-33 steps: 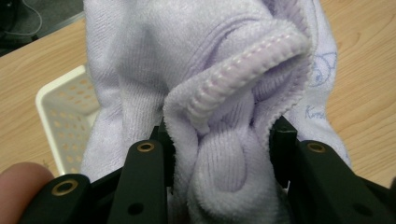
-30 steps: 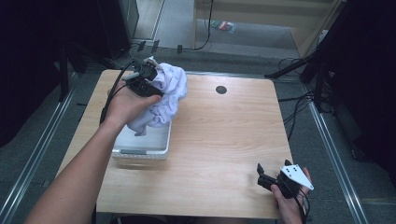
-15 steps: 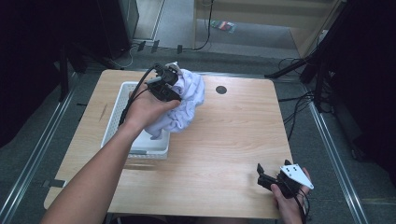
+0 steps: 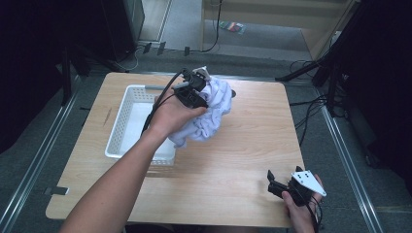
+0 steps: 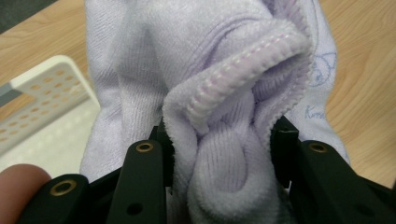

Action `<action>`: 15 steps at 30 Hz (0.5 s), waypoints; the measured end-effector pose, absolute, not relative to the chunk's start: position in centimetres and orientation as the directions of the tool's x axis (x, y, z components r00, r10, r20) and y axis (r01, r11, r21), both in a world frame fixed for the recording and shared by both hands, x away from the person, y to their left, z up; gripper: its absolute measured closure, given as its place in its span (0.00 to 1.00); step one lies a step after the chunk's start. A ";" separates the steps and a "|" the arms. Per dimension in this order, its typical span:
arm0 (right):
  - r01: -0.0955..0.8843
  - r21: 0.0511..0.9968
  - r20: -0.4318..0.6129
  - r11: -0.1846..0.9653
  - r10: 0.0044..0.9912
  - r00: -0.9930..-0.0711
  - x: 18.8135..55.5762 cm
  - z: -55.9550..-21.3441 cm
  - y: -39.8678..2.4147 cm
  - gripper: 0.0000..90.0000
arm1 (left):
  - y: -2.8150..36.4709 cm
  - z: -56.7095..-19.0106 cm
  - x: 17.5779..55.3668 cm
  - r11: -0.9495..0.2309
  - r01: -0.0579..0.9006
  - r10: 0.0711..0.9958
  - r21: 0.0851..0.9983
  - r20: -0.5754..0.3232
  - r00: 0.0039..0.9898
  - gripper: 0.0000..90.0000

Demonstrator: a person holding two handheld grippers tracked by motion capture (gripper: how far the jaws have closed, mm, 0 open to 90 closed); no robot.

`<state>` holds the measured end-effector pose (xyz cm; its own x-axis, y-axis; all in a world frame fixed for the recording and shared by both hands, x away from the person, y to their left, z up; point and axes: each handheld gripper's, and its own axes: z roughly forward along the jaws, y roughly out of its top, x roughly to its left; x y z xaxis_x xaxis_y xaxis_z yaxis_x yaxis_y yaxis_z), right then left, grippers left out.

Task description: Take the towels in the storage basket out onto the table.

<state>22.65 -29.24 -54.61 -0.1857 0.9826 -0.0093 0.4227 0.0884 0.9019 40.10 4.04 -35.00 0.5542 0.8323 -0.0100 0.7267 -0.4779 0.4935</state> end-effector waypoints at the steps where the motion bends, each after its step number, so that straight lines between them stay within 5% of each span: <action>1: 0.423 0.902 -0.009 0.089 0.983 -0.186 22.6 -54.6 -29.2 0.00 | 3.6 -35.2 40.1 -0.479 0.727 0.830 0.491 -0.016 0.558 0.67; 15: 0.420 0.904 -0.001 0.081 0.982 -0.188 22.7 -54.6 -29.3 0.00 | 0.1 -39.7 40.6 -0.496 0.738 0.814 0.458 -0.052 0.579 0.66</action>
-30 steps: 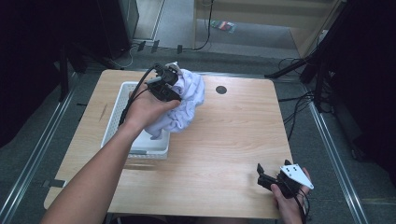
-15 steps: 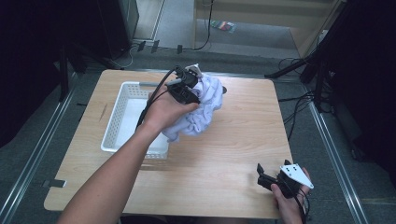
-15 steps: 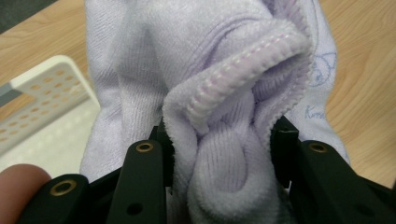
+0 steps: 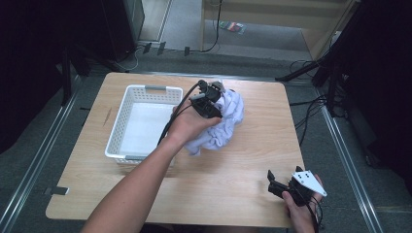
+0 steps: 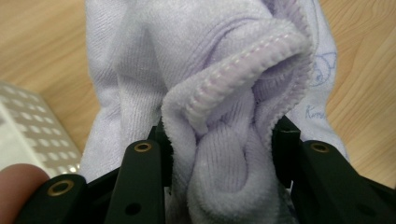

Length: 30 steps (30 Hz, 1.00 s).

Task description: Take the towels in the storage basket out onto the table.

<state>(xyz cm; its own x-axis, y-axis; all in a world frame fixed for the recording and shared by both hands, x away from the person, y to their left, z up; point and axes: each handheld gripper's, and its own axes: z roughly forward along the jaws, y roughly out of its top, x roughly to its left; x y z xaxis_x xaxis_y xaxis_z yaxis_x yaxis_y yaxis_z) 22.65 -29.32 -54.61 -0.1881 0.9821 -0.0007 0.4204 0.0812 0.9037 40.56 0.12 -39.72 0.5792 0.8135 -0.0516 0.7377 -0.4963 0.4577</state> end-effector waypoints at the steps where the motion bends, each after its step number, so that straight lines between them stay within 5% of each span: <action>1: 0.421 0.903 0.000 0.081 0.982 -0.189 22.6 -54.6 -29.3 0.00 | 0.0 -40.3 40.6 -0.504 0.739 0.810 0.448 -0.053 0.585 0.66; 15: 0.420 0.904 0.005 0.077 0.982 -0.190 22.6 -54.6 -29.3 0.00 | -0.8 -46.9 40.8 -0.471 0.782 0.820 0.407 -0.123 0.559 0.57; 23: 0.422 0.904 0.009 0.074 0.981 -0.191 22.6 -54.6 -29.4 0.00 | -0.2 -46.6 40.3 -0.429 0.798 0.842 0.422 -0.134 0.523 0.00; 30: 0.422 0.904 0.005 0.074 0.983 -0.183 22.5 -54.6 -29.3 0.00 | 1.5 -44.5 39.7 -0.395 0.778 0.856 0.489 -0.112 0.505 0.00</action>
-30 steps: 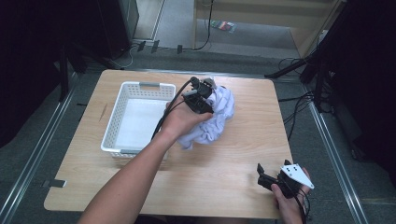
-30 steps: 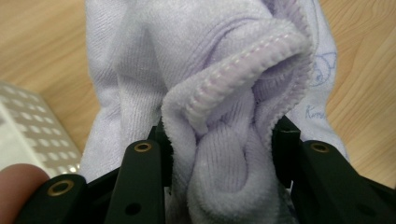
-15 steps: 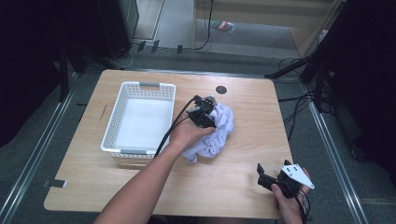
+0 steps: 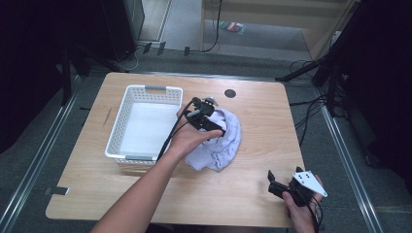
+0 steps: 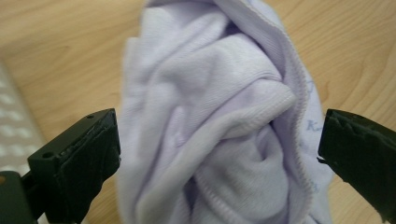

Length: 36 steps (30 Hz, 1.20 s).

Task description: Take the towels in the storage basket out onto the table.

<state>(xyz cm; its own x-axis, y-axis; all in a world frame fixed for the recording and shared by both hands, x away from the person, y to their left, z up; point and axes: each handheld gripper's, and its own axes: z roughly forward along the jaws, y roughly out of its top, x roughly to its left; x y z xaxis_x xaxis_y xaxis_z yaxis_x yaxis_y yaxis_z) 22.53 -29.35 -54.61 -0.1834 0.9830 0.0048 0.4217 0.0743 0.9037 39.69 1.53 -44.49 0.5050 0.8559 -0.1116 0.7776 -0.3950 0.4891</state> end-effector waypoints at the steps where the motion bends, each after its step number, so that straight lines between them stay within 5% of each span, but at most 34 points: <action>1: 0.422 0.903 0.001 0.079 0.982 -0.187 22.5 -54.6 -29.3 0.00 | 2.4 -43.8 39.4 -0.388 0.771 0.862 0.505 -0.097 0.497 0.00; 36: 0.430 0.899 -0.003 0.082 0.983 -0.181 22.6 -54.6 -29.3 0.00 | 17.5 -41.9 36.7 -0.220 0.755 0.939 0.618 -0.075 0.335 0.00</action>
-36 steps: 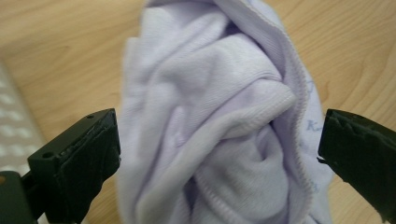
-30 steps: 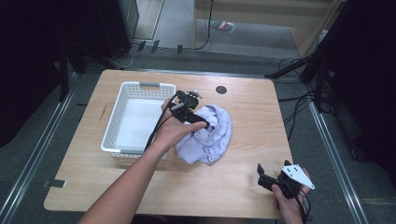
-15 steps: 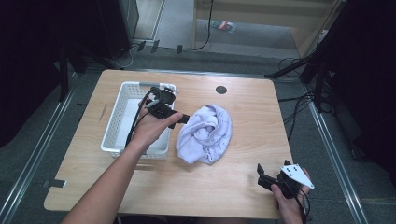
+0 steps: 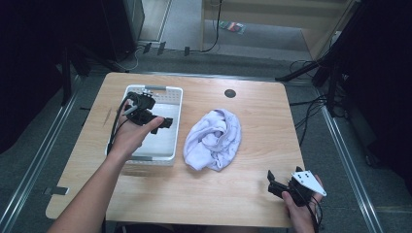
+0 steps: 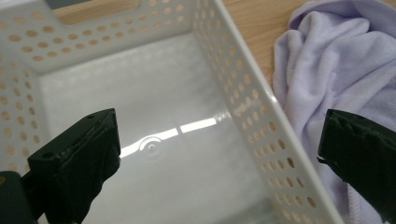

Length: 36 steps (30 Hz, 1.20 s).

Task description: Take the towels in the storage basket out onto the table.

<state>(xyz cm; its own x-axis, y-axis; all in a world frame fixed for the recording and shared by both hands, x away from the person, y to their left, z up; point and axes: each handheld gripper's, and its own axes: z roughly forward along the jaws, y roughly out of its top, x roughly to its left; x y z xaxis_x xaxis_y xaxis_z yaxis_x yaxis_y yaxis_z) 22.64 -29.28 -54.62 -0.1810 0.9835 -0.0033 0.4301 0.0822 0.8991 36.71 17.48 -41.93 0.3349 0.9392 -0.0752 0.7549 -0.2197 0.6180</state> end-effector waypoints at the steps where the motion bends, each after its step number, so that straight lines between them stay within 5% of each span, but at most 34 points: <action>1: 0.432 0.898 -0.002 0.081 0.984 -0.180 22.6 -54.6 -29.3 0.00 | 17.9 -42.0 36.6 -0.217 0.753 0.942 0.621 -0.070 0.329 0.00; 18: 0.436 0.897 0.002 0.075 0.985 -0.175 22.7 -54.6 -29.3 0.00 | 24.3 -43.9 33.7 -0.159 0.740 0.972 0.653 -0.026 0.232 0.00; 36: 0.435 0.897 -0.005 0.080 0.985 -0.172 22.7 -54.6 -29.2 0.00 | 30.5 -46.0 27.9 -0.045 0.635 0.977 0.772 -0.099 0.189 0.00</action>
<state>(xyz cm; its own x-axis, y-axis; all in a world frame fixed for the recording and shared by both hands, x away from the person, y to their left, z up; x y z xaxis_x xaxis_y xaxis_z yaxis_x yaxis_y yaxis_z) 22.68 -29.25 -54.62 -0.1724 0.9850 -0.0047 0.4351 0.0804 0.8968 27.90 30.50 -46.03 0.1894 0.9769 -0.0989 0.6346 -0.0449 0.7715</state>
